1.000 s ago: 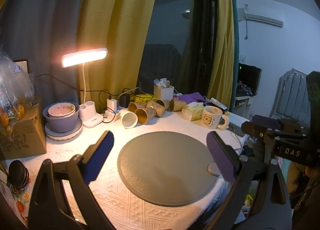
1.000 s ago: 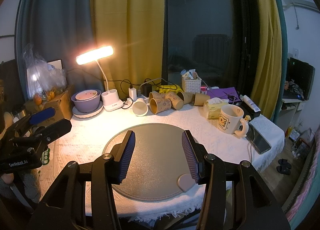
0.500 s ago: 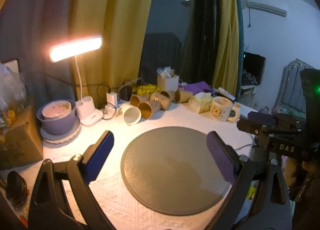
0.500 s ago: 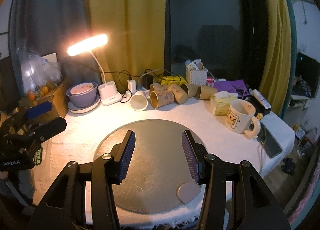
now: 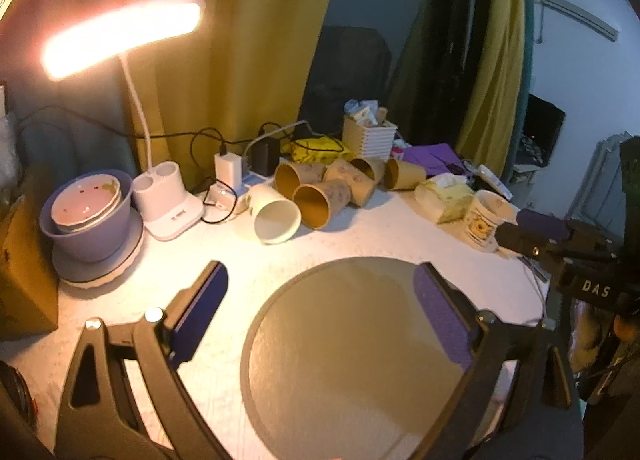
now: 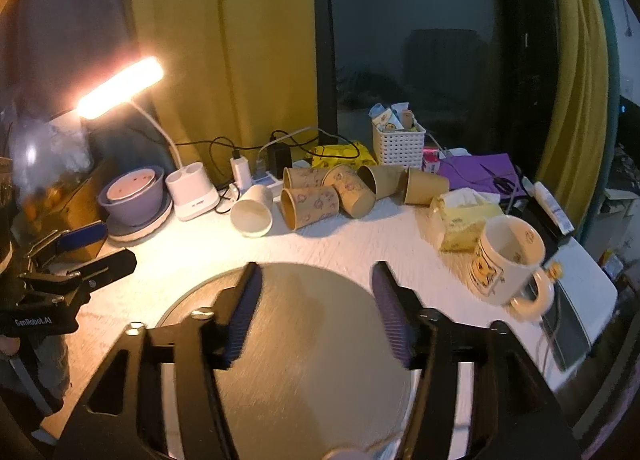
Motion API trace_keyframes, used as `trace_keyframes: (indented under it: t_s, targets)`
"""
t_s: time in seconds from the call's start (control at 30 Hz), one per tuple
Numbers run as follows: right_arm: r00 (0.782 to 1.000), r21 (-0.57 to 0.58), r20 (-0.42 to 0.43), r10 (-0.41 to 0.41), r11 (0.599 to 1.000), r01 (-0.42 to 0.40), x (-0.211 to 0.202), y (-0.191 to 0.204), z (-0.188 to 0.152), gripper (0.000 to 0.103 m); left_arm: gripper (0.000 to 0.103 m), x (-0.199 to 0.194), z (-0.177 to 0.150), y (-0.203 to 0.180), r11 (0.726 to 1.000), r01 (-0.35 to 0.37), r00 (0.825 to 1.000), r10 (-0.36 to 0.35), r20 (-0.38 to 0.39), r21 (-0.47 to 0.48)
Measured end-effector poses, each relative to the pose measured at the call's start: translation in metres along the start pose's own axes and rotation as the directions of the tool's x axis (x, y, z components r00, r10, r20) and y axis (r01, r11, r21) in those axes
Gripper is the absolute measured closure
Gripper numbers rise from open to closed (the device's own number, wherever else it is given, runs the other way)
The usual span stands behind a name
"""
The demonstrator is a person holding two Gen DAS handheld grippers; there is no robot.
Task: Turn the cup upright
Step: 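Move the right gripper toward the white paper cup lying on its side, then close the right gripper on the white paper cup and lift it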
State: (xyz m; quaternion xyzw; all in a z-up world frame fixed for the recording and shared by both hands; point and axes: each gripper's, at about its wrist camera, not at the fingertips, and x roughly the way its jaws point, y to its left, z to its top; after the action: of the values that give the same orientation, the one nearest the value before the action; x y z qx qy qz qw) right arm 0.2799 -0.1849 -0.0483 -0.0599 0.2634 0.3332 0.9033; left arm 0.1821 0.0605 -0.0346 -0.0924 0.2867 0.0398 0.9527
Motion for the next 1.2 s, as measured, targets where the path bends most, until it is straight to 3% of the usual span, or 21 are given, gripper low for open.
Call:
trace_keyframes:
  t_s: [0.3, 0.87, 1.2]
  targets:
    - [0.999, 0.013, -0.034, 0.030, 0.999, -0.029, 0.066, -0.027, 0.032, 0.040, 0.008, 0.069, 0.026, 0.014, 0.999, -0.048, 0.997, 0.047, -0.056, -0.017]
    - [0.989, 0.086, -0.118, 0.092, 0.993, -0.082, 0.188, -0.072, 0.051, 0.040, 0.008, 0.207, 0.057, 0.046, 0.988, -0.139, 0.978, 0.125, -0.166, -0.075]
    - [0.982, 0.130, -0.141, 0.123, 0.986, -0.105, 0.211, -0.085, 0.044, 0.040, 0.010, 0.257, 0.048, 0.053, 0.975, -0.215, 0.944, 0.195, -0.267, -0.050]
